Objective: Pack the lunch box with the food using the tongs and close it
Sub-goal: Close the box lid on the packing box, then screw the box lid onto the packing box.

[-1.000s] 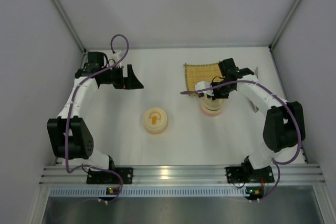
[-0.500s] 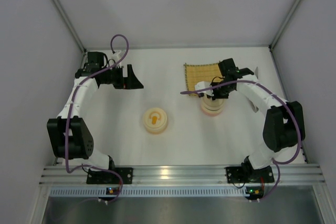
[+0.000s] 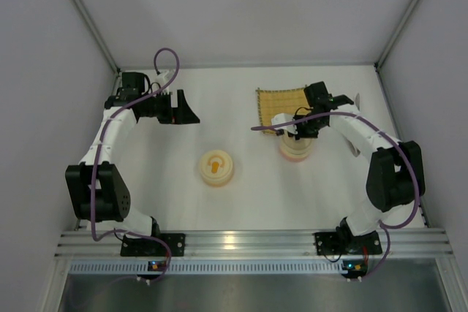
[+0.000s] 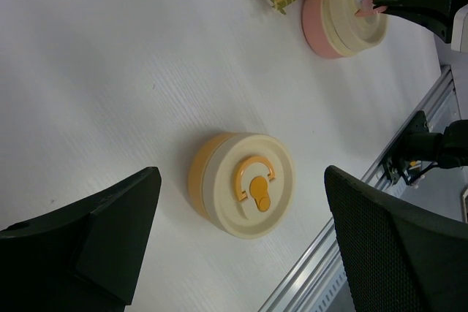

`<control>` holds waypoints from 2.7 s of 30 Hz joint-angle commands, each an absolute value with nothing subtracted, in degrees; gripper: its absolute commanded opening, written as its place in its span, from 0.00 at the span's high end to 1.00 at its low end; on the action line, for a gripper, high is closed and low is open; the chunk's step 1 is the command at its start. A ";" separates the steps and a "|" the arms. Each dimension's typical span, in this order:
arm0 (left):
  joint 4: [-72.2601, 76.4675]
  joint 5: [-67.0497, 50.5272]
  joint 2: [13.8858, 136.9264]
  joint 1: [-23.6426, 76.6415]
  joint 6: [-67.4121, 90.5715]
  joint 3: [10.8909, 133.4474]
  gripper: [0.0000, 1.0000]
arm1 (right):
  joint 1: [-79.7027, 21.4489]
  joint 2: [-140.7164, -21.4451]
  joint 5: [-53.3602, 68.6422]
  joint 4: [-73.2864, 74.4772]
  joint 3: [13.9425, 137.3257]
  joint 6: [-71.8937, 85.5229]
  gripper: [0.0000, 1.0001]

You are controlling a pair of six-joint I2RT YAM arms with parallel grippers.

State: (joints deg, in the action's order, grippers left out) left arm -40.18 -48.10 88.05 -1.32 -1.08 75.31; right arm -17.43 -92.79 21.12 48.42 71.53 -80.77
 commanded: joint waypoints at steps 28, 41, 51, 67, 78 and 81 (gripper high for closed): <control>-37.18 -48.52 89.21 -1.49 -0.35 76.55 0.02 | -16.70 -93.60 25.31 49.21 73.73 -78.31 1.00; -37.26 -48.69 89.30 -1.49 -0.61 76.73 0.02 | -16.70 -94.75 24.87 50.19 75.15 -78.31 1.00; -37.09 -48.78 89.56 -1.49 -0.53 76.64 0.02 | -16.70 -97.47 25.14 51.76 76.46 -77.43 1.00; -37.27 -48.43 89.21 -1.49 -0.79 76.55 0.02 | -17.49 -98.09 26.01 51.95 73.75 -74.71 1.00; -38.93 -46.41 87.45 -1.50 -2.02 76.82 0.02 | -19.16 -92.99 28.64 47.54 64.08 -47.49 1.00; -39.20 -46.32 87.10 -1.58 -2.20 76.99 0.02 | -19.34 -91.41 30.49 46.50 61.79 -40.62 1.00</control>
State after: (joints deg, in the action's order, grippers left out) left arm -39.44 -46.35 89.52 -1.32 -1.19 75.31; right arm -18.28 -91.70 26.33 43.75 65.67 -53.15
